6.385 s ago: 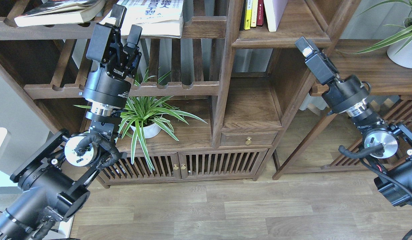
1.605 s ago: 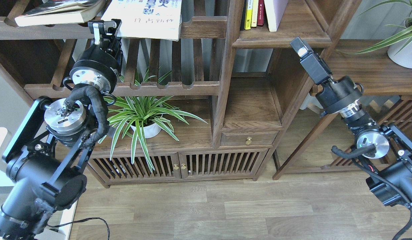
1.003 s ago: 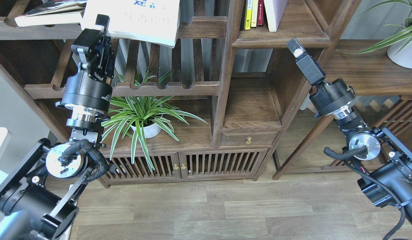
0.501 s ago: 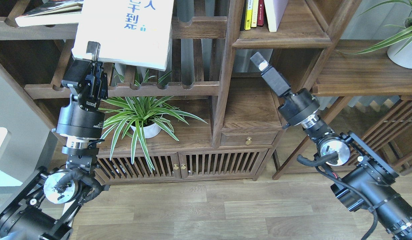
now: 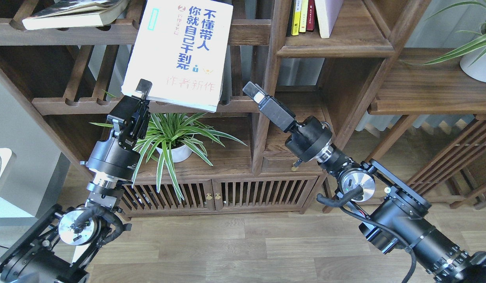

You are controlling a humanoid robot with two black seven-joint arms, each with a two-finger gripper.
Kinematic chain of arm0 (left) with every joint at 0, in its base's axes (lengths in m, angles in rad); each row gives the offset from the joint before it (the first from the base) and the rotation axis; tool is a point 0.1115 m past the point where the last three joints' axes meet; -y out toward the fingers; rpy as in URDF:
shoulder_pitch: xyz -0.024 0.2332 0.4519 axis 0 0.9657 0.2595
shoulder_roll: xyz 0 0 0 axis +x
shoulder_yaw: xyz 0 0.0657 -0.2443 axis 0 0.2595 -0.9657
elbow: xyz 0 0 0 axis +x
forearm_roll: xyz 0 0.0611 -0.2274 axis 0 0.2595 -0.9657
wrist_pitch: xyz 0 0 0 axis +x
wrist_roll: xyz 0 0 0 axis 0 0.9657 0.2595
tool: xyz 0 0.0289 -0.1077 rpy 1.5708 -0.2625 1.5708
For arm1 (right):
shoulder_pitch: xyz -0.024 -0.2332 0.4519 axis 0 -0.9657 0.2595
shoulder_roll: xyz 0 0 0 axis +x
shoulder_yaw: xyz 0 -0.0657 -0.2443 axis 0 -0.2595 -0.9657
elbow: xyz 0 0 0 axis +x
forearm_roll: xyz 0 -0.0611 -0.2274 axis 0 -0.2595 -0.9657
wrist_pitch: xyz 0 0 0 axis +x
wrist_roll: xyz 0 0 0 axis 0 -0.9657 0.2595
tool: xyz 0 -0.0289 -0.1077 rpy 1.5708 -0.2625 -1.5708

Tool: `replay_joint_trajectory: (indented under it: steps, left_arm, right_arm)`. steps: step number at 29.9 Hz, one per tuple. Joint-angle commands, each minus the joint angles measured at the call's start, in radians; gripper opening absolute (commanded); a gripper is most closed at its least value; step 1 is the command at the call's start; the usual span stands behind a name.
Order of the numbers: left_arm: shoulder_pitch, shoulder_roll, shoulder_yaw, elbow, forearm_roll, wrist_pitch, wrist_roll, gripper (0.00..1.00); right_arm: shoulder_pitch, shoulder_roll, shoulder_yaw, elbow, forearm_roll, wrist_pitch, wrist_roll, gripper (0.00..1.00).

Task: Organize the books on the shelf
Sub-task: 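Lower the white book with the left gripper toward the right gripper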

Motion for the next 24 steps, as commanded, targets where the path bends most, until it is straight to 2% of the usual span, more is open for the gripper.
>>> replay_joint_trajectory:
  steps: [1,6,24]
  left_arm:
    - [-0.009,-0.016,0.003,-0.002,0.001,0.000,0.007,0.00]
    - [-0.043,-0.024,0.003,-0.011,0.002,0.000,0.009,0.00]
    - [-0.043,-0.011,0.009,-0.068,-0.004,0.000,0.007,0.00]
  right_arm:
    - [0.006,0.002,-0.015,-0.011,0.001,0.000,-0.003,0.80]
    - [0.000,0.003,-0.029,-0.017,0.001,0.000,-0.003,0.80]
    - [0.003,0.043,-0.029,-0.069,0.004,0.000,-0.005,0.80]
